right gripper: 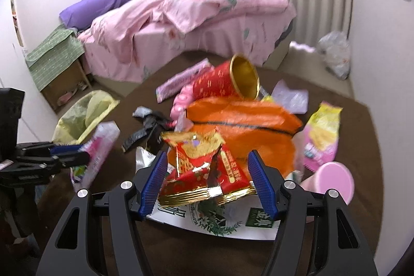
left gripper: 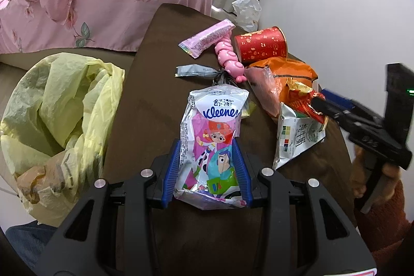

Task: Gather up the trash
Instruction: 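Grasp the Kleenex pack with the left tool while the right tool grasps the red snack bag, then carry the Kleenex pack and red snack bag with both tools to the yellow trash bag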

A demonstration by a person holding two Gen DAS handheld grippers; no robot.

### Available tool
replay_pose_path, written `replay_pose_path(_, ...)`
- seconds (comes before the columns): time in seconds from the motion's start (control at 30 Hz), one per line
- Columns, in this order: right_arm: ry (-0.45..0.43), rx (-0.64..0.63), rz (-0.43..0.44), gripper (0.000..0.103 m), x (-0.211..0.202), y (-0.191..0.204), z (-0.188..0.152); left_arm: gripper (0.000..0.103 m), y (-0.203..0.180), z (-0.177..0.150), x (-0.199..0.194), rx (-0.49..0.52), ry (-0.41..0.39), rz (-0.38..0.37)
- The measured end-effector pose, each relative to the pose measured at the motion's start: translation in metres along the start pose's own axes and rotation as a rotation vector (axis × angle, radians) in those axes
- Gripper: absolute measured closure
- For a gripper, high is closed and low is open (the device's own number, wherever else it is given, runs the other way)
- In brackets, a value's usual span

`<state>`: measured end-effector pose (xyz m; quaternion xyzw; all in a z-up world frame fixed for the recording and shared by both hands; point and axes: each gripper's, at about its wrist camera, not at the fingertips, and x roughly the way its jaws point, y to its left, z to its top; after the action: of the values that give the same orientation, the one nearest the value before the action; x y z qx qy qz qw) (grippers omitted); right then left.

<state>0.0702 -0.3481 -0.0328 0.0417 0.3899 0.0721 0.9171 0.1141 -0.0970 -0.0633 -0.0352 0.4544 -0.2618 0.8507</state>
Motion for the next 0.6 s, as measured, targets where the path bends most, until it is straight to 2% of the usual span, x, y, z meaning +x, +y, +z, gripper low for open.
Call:
replay_pose_path(0.1,0.019,0.027,0.028,0.043,0.005,-0.005,-0.004,0.065,0.002,-0.002,-0.006,-0.003,-0.011,0.01)
replay_pose_path(0.13,0.017,0.035,0.042,0.046,0.003,-0.006,-0.006,0.065,0.002,-0.002,-0.006,-0.005,-0.012,0.01)
replay_pose_path(0.17,0.014,0.036,0.05,0.055,0.002,-0.005,-0.007,0.065,0.003,-0.003,-0.007,-0.008,-0.013,0.01)
replay_pose_path(0.27,0.018,0.027,0.049,0.065,-0.002,-0.003,-0.01,0.065,0.004,-0.003,-0.01,-0.018,-0.014,0.009)
replay_pose_path(0.6,-0.046,-0.046,0.02,0.066,-0.036,0.021,0.0,0.065,0.015,-0.002,-0.039,-0.049,-0.087,0.025)
